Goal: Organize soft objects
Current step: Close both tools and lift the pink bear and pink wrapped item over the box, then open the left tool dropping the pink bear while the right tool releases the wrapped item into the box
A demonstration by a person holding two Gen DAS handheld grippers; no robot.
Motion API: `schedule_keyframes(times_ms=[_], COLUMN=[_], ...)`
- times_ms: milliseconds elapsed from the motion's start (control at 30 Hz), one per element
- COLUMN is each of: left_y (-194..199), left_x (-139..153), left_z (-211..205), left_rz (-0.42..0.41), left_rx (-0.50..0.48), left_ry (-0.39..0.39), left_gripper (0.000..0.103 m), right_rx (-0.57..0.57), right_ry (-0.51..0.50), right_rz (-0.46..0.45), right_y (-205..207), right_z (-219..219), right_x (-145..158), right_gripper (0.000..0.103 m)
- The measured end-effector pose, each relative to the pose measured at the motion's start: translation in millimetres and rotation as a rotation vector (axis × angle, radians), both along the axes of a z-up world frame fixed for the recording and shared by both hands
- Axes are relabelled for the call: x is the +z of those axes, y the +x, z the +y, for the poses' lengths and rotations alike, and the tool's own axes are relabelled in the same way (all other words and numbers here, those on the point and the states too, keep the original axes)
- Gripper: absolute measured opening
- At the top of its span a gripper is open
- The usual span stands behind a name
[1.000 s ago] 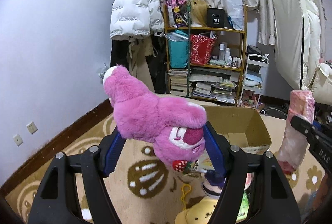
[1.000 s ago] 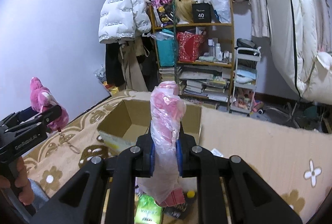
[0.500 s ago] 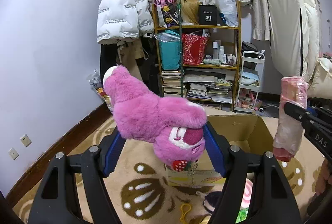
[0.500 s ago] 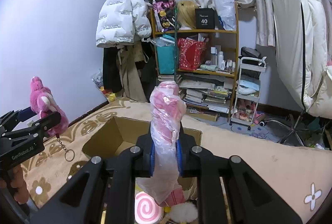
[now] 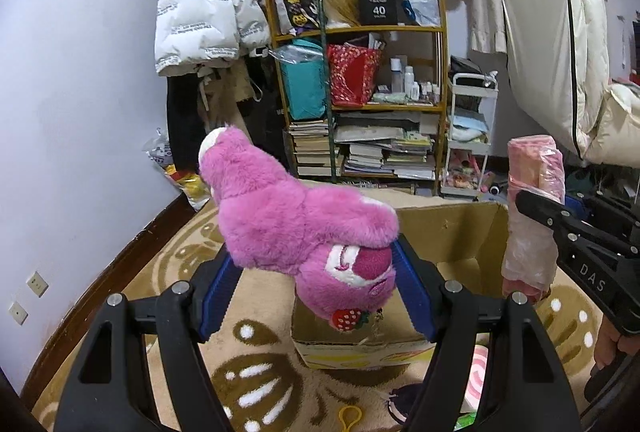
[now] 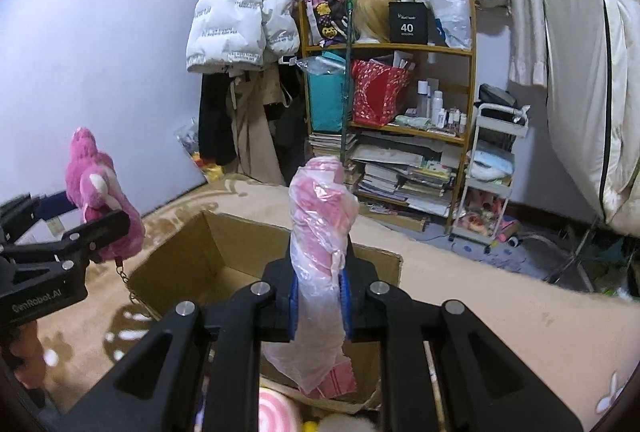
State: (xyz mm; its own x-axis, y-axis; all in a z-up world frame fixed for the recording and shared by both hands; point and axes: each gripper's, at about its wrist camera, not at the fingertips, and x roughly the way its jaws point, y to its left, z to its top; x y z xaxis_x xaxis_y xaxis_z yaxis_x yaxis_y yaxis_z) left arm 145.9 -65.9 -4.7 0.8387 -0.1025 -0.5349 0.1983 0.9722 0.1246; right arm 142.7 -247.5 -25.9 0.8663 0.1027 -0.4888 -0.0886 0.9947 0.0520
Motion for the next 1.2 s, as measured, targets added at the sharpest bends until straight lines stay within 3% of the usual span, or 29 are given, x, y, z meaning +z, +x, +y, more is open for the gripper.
schedule_keyframes(times_ms=[700,1000,1167,1200], left_y=[18.5,20.7,18.8,19.1], left_x=[-24.6,-30.5,-31.7,-31.4], left_z=[-13.6,-19.7,-19.5,-18.1], left_rz=[0.083,0.084,0.089,0.093], left_rx=[-0.073,-0.076,-0.071,-0.066], left_ry=[-0.025,0.005,0.004,0.0], left_gripper=[0.072,0.078,0.085,0.085], right_rx=[-0.003,0.016,0.006,0.003], right_ry=[0.041,0.033,0.048,0.054], right_rz=[-0.041,0.002,0.038,0.041], right_y=[3.1,6.3,9.1,9.2], right_z=[-5.3,-3.1,-7.2,-8.2], right_x=[-13.1,-23.0,-27.4,-27.7], right_gripper=[0.019,0.02,0.028,0.034])
